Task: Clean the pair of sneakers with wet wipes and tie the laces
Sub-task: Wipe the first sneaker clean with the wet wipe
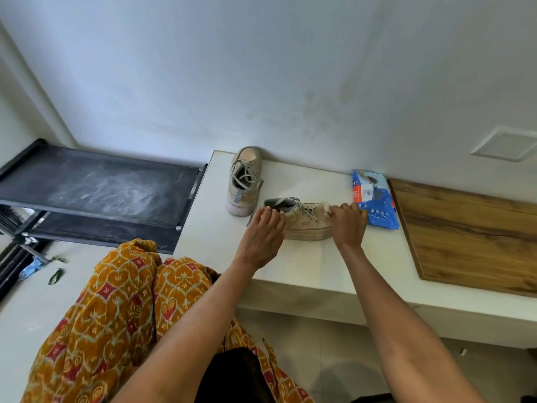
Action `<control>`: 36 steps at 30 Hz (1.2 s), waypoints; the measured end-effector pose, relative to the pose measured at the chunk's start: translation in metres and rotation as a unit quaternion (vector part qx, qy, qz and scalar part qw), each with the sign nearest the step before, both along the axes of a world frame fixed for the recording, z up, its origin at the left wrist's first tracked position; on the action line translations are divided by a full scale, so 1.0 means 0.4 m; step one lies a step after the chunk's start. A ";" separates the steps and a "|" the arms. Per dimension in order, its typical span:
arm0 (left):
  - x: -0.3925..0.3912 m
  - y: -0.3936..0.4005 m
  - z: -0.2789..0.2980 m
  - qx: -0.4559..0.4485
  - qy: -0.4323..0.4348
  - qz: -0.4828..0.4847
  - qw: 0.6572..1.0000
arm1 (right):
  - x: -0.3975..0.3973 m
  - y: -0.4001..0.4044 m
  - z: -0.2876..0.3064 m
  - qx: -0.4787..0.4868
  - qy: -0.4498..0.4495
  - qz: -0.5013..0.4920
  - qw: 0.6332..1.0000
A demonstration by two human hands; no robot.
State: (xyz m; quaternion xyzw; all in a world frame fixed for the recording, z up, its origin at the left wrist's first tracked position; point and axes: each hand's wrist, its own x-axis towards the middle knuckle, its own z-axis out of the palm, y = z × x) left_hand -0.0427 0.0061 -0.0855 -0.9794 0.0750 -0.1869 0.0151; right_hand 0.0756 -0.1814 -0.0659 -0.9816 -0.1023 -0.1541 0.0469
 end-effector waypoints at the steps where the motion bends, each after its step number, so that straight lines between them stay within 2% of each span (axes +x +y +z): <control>1: 0.004 0.002 0.001 -0.006 -0.011 -0.008 1.000 | 0.010 0.022 0.017 0.043 -0.004 -0.024 0.999; 2: 0.006 0.003 0.004 -0.013 -0.015 -0.011 1.000 | 0.017 0.050 0.036 0.085 -0.010 -0.022 0.996; 3: 0.006 0.004 0.002 -0.015 -0.015 -0.011 1.000 | 0.021 0.075 0.048 0.104 -0.012 0.021 0.994; 5: 0.007 0.007 -0.002 -0.008 -0.019 -0.011 1.000 | 0.020 0.101 0.040 0.040 -0.025 0.178 0.983; 6: 0.008 0.010 -0.004 -0.004 -0.023 -0.013 1.000 | 0.023 0.096 0.027 0.000 -0.030 0.232 0.972; 7: 0.010 0.013 -0.004 -0.004 -0.031 -0.016 0.999 | 0.030 0.082 0.019 -0.020 -0.028 0.242 0.970; 11: 0.021 0.015 -0.006 -0.033 -0.054 -0.027 0.998 | 0.068 -0.005 0.007 -0.075 -0.004 0.120 0.990; 14: 0.027 0.014 -0.008 -0.045 -0.069 -0.025 0.996 | 0.093 -0.021 0.026 -0.055 0.023 0.042 0.997; 16: 0.032 0.016 -0.007 -0.052 -0.087 -0.028 0.994 | 0.097 -0.001 0.029 -0.044 0.031 0.095 0.994; 18: 0.033 0.020 -0.004 -0.052 -0.102 -0.032 0.993 | 0.096 0.021 0.012 -0.068 0.054 0.174 0.981; 19: 0.034 0.021 0.001 -0.055 -0.107 -0.035 0.992 | 0.098 0.023 0.006 -0.078 0.064 0.183 0.978; 23: 0.045 0.017 0.032 -0.060 -0.095 -0.027 0.993 | 0.126 -0.014 0.007 -0.105 0.127 0.079 0.983; 26: 0.047 0.013 0.047 -0.071 -0.081 -0.014 0.994 | 0.113 -0.040 -0.007 -0.050 0.127 0.012 0.991; 29: 0.046 0.009 0.058 -0.082 -0.074 -0.006 0.994 | 0.076 -0.047 -0.048 0.061 0.105 -0.064 0.991; 33: 0.032 -0.004 0.073 -0.127 -0.068 0.023 0.989 | 0.021 -0.028 -0.070 0.240 0.108 -0.146 0.954; 36: 0.009 -0.020 0.089 -0.145 -0.051 0.032 0.988 | -0.021 0.000 -0.075 0.313 0.116 -0.200 0.921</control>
